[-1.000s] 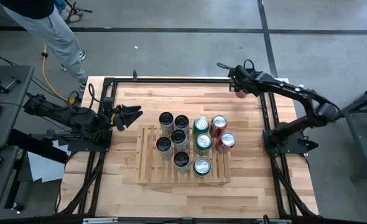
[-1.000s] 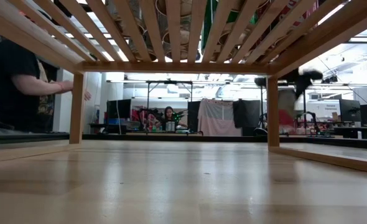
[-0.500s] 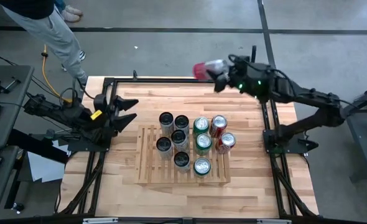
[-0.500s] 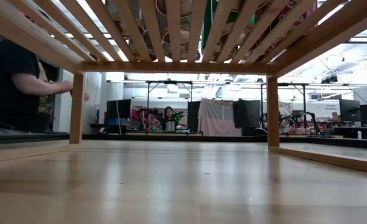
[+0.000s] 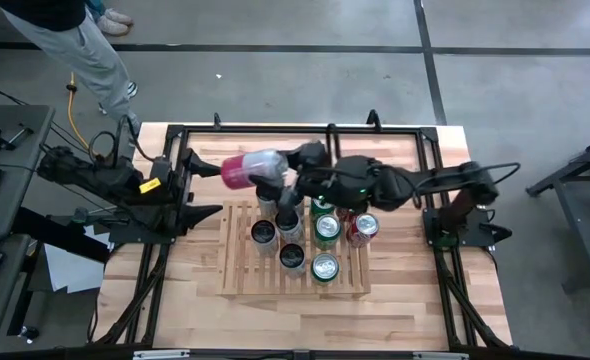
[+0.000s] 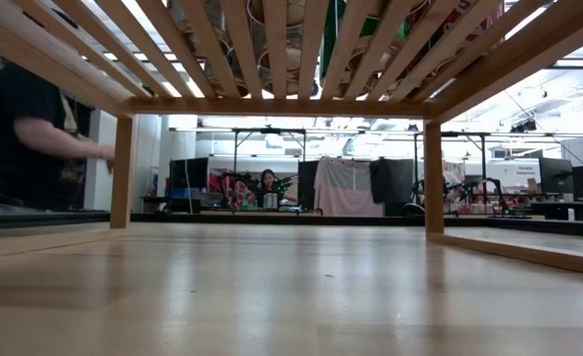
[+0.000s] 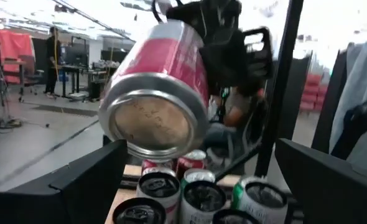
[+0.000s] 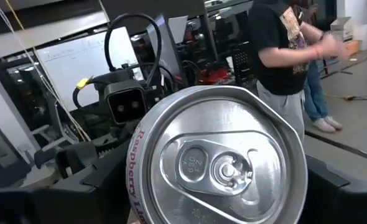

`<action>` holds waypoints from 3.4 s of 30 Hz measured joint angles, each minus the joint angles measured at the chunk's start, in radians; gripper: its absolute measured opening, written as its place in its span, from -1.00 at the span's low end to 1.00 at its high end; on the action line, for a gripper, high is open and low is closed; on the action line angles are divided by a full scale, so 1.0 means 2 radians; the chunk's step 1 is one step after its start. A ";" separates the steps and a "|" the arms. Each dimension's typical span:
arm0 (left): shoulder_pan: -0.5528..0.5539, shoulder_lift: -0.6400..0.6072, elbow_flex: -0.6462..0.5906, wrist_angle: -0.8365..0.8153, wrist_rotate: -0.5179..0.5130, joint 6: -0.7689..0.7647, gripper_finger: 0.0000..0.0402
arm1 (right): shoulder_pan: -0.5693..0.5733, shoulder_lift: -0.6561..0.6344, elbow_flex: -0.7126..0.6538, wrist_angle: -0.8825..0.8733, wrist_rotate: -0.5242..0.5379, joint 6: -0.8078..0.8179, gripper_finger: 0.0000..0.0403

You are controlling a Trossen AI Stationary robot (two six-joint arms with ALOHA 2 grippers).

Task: Place canned beverage on shelf
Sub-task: Put the pink-white soda can on the shelf

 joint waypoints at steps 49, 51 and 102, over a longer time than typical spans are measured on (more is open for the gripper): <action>-0.014 0.005 0.016 -0.021 -0.044 0.009 0.99 | 0.049 0.069 0.175 -0.207 0.035 -0.048 0.45; -0.014 0.005 0.016 -0.021 -0.030 -0.007 0.99 | 0.046 0.074 0.172 -0.208 0.024 -0.042 0.45; -0.003 0.169 0.310 -0.493 0.074 -0.179 0.36 | 0.023 0.106 0.183 -0.193 -0.119 -0.042 0.90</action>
